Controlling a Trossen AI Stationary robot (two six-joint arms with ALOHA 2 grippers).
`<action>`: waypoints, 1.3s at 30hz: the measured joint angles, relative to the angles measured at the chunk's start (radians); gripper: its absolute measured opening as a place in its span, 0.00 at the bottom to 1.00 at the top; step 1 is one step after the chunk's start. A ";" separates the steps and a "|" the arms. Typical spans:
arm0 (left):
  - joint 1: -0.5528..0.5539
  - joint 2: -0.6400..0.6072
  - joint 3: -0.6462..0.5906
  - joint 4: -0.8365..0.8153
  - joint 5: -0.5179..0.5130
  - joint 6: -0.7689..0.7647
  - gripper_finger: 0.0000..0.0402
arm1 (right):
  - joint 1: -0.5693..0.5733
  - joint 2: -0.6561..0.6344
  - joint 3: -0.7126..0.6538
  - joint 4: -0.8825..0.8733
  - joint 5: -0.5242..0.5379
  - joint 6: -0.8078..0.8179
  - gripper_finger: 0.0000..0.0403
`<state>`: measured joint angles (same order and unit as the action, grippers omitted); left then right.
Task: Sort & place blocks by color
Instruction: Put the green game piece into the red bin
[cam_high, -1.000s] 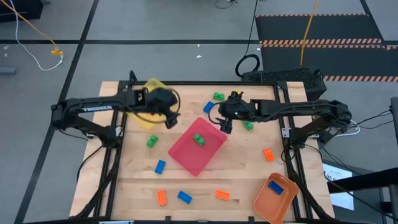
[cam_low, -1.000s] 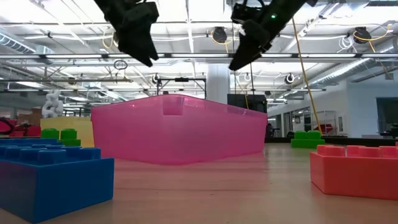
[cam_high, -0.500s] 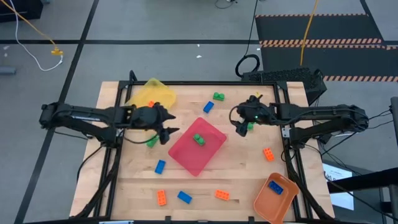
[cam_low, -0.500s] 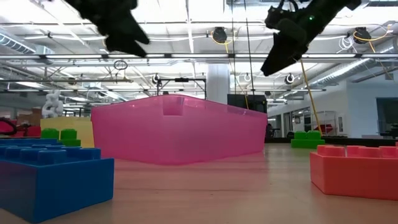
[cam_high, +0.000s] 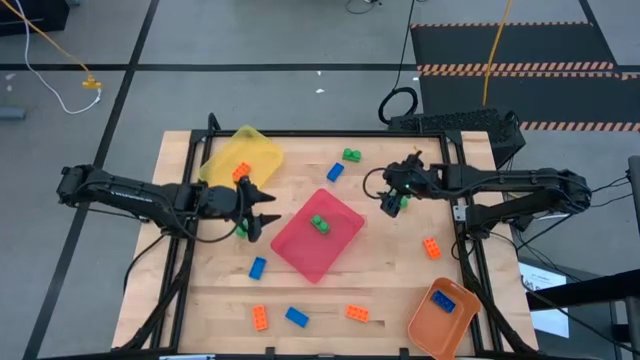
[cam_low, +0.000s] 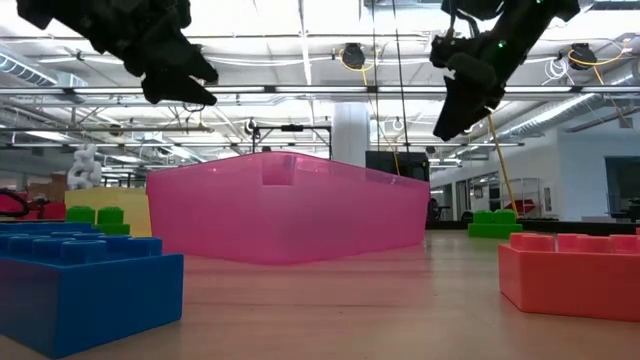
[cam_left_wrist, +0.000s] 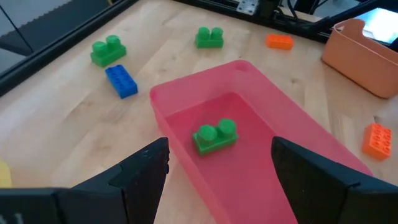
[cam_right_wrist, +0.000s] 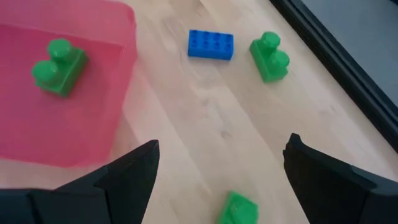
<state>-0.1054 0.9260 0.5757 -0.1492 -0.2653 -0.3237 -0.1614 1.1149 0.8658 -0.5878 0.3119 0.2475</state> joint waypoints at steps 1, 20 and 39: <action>-0.002 0.000 -0.001 0.001 -0.001 0.000 0.70 | -0.005 0.000 0.001 -0.001 0.000 -0.001 0.81; -0.012 0.000 -0.001 -0.002 -0.006 0.013 0.70 | -0.043 0.162 0.213 -0.176 -0.003 -0.051 0.81; -0.038 0.000 -0.001 0.025 -0.007 -0.002 0.70 | -0.073 0.232 0.261 -0.303 -0.056 -0.010 0.81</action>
<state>-0.1436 0.9260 0.5751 -0.1247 -0.2726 -0.3252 -0.2343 1.3472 1.1267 -0.8908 0.2556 0.2378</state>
